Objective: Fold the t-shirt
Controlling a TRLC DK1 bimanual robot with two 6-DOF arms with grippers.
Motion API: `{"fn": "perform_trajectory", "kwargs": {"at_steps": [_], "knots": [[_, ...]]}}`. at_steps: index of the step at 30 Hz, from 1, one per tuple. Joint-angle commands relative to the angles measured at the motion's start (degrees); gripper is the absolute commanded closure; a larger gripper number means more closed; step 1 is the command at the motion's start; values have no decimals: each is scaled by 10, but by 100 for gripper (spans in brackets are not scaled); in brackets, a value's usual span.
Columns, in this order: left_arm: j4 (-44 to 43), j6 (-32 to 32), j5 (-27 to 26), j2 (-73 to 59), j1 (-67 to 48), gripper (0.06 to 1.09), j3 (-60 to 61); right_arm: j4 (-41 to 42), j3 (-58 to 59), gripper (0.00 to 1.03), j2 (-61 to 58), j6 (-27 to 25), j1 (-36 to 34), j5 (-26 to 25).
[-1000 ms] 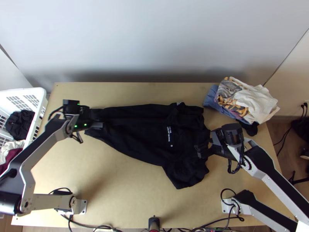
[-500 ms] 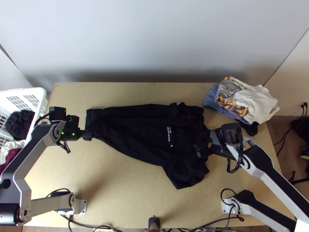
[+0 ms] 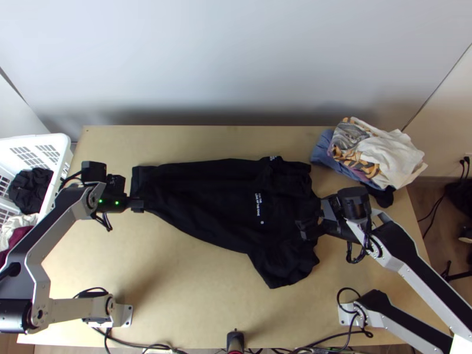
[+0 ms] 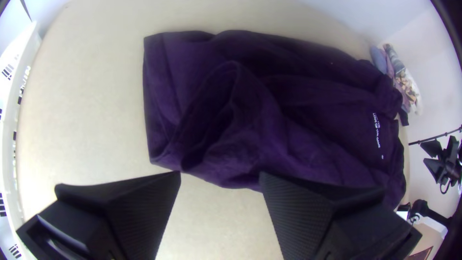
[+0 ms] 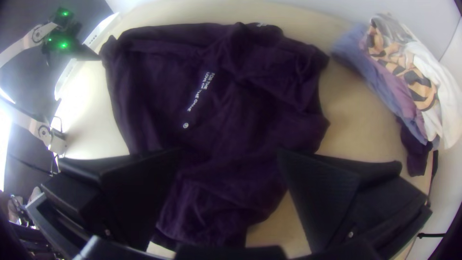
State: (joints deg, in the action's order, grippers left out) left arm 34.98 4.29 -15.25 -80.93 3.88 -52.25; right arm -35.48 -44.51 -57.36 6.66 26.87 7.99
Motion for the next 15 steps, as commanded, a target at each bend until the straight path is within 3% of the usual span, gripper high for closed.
{"fn": "perform_trajectory", "kwargs": {"at_steps": [1,11,15], "knots": [[-15,-9,0,-14,-5,29,-5,-1,-1,11,1,-1,-1,3],[-30,-10,0,-31,-8,57,0,-6,-3,11,1,-1,-2,4],[-29,-14,-2,-10,-8,100,2,-8,-5,11,2,-2,-2,4]]}}
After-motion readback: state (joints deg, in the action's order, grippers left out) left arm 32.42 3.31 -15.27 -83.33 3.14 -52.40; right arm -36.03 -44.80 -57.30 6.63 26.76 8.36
